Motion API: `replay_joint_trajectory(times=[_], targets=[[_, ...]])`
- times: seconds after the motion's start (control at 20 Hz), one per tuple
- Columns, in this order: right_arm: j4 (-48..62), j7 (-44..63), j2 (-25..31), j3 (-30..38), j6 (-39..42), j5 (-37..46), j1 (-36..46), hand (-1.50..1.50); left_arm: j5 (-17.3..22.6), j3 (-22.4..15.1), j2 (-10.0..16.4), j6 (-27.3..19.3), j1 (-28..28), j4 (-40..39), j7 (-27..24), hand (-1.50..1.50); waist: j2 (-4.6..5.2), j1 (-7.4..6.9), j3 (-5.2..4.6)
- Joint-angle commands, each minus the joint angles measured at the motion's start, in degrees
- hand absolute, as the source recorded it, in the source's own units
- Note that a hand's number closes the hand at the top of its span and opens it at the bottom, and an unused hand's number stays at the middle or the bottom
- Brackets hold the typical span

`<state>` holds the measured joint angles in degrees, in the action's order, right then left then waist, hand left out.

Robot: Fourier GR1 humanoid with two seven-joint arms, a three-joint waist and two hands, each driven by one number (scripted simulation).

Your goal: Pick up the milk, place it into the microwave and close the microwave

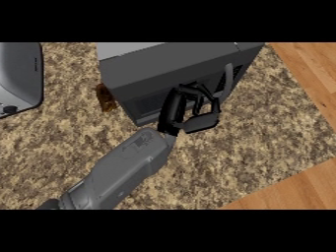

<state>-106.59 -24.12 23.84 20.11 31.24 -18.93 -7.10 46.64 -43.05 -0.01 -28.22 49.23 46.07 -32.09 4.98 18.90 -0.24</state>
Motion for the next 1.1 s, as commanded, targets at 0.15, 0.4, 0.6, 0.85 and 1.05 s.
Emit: replay_joint_trajectory(times=[0.15,0.4,0.6,0.85,1.05], targets=[[1.1,1.5,2.5,1.7,0.2,-1.6,2.1,-1.5,2.5,1.2,0.0,1.1,4.0,-3.9,-2.0,1.5,0.82,0.94,0.0],[2.2,2.3,4.8,3.8,-0.2,-2.9,4.8,-1.5,4.0,0.8,0.0,1.3,4.4,-4.4,-3.1,1.5,0.98,0.9,0.01],[3.0,2.5,6.3,4.7,0.0,-2.5,5.7,-1.5,5.1,0.9,0.0,1.3,5.0,-4.8,-4.3,1.5,0.92,0.74,0.04],[4.6,2.8,8.4,6.0,0.4,-2.8,6.9,-1.5,6.3,0.5,0.0,1.0,6.1,-5.3,-4.7,1.5,0.94,0.82,0.15],[5.6,2.8,10.6,7.5,1.0,-2.4,7.3,-1.5,6.9,-0.2,0.0,1.6,5.5,-6.2,-6.0,1.5,1.08,1.34,0.19]])
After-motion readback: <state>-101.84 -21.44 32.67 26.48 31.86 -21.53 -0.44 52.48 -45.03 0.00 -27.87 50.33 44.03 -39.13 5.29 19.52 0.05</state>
